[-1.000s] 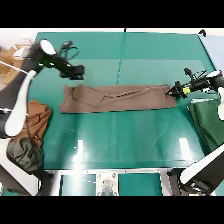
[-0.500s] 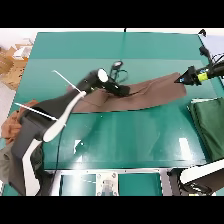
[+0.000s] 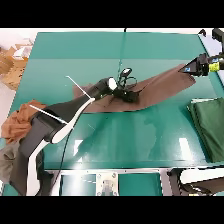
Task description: Fold the shirts.
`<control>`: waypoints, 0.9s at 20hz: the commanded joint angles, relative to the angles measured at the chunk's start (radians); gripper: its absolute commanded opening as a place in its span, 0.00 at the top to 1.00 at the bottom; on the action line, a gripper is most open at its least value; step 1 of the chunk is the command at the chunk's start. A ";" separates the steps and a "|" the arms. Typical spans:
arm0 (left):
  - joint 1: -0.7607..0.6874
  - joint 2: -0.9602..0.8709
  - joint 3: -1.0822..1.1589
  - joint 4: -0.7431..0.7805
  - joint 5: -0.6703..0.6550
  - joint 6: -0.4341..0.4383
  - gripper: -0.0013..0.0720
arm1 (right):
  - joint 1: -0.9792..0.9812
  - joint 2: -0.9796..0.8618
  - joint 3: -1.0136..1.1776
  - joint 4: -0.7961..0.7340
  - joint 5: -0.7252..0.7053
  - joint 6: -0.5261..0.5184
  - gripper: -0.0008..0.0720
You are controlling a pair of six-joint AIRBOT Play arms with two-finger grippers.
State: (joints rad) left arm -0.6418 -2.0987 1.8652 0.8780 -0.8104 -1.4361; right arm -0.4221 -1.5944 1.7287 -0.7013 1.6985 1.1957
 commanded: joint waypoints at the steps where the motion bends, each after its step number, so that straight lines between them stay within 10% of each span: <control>1: 0.063 -0.001 0.142 0.032 -0.298 -0.006 0.95 | 0.006 0.010 0.001 0.056 0.005 0.014 0.97; 7: 0.310 0.155 0.214 0.414 -0.928 -0.136 0.95 | 0.181 0.020 -0.003 0.159 -0.068 0.073 0.97; 16: 0.547 0.253 0.158 0.514 -0.999 -0.093 0.95 | 0.868 -0.168 -0.002 0.159 -0.735 0.163 0.97; 18: 0.567 0.253 0.158 0.513 -0.995 -0.074 0.95 | 0.998 -0.288 -0.002 0.191 -0.909 0.163 0.66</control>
State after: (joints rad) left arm -0.1181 -1.8534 2.0254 1.3731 -1.7985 -1.5391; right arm 0.3847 -1.7565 1.7264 -0.5377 1.0760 1.3365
